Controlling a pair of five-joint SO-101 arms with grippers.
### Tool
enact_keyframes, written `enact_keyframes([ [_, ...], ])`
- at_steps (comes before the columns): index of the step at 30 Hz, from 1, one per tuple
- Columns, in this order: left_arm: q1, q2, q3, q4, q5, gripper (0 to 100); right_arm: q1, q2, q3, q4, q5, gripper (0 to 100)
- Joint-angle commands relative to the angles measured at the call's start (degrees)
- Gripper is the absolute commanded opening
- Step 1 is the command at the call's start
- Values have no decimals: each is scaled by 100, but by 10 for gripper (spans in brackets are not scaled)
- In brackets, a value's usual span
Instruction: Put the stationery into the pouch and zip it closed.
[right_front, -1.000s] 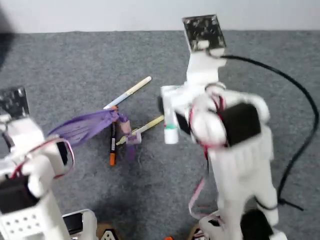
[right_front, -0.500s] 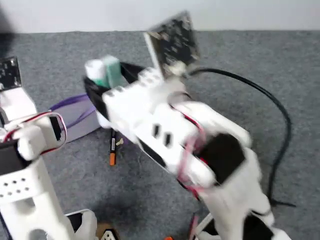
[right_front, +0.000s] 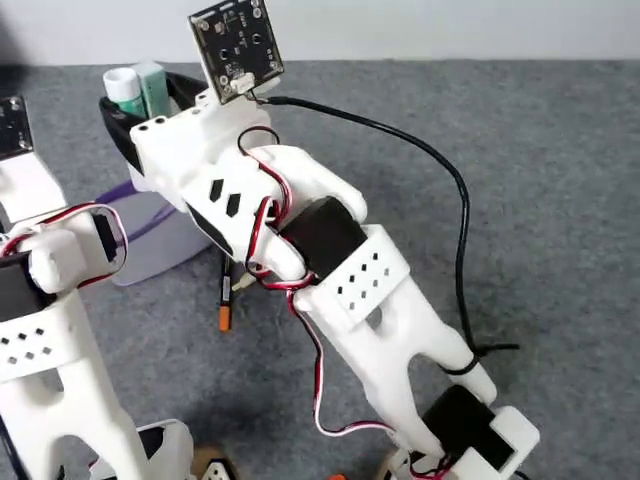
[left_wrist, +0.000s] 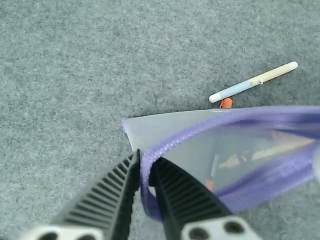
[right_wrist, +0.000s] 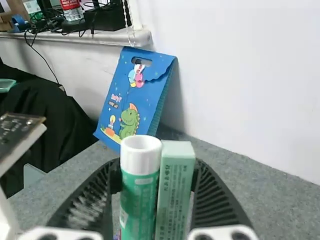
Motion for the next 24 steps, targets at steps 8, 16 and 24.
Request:
enact_keyframes([
  [8, 18, 158, -84, 0, 88, 13, 57, -1886, 1749, 303, 44, 8],
  [16, 26, 158, -84, 18, 88, 13, 66, -2352, 3358, -2316, 88, 8],
  [24, 26, 158, -84, 9, 88, 13, -84, -1771, 3771, -3547, 88, 8],
])
